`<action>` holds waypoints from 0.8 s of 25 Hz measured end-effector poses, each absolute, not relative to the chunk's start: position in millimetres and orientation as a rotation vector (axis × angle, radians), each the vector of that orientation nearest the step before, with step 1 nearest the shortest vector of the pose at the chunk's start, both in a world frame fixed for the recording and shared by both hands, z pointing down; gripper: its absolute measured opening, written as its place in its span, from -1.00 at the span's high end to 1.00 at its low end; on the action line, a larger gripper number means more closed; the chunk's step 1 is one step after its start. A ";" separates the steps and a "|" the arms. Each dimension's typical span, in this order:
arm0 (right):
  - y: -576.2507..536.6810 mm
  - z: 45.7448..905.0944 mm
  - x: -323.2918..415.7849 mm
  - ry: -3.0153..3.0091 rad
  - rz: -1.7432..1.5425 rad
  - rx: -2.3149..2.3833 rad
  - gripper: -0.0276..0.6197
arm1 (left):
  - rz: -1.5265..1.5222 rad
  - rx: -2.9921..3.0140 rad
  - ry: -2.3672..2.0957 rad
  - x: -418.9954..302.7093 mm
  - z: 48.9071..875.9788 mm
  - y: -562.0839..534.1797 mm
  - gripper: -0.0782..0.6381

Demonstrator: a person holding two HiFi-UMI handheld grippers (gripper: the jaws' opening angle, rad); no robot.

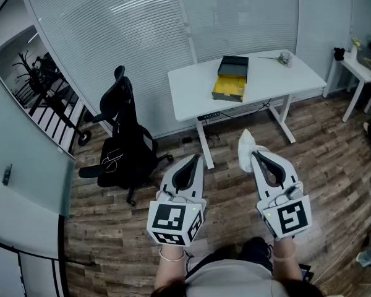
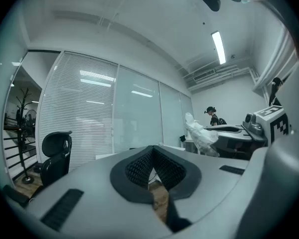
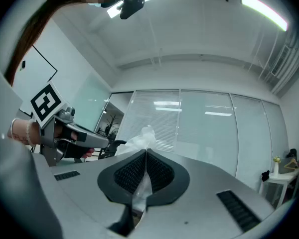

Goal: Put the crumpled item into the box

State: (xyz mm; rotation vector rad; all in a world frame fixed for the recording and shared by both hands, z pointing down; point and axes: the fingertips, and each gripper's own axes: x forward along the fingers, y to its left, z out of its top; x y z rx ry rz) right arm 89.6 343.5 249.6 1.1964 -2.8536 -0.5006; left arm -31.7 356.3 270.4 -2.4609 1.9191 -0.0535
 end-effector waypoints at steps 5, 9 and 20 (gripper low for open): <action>348.9 242.3 80.1 -2.895 -0.463 1.271 0.83 | -0.054 -2.498 1.875 -40.0 271.1 361.2 0.73; 350.7 247.1 79.6 -2.860 -0.468 1.305 0.83 | -0.026 -2.528 1.836 -39.5 273.5 362.6 0.74; 289.6 252.3 104.1 -2.863 -0.434 1.332 0.83 | -0.124 -2.577 1.783 -2.5 287.9 301.0 0.73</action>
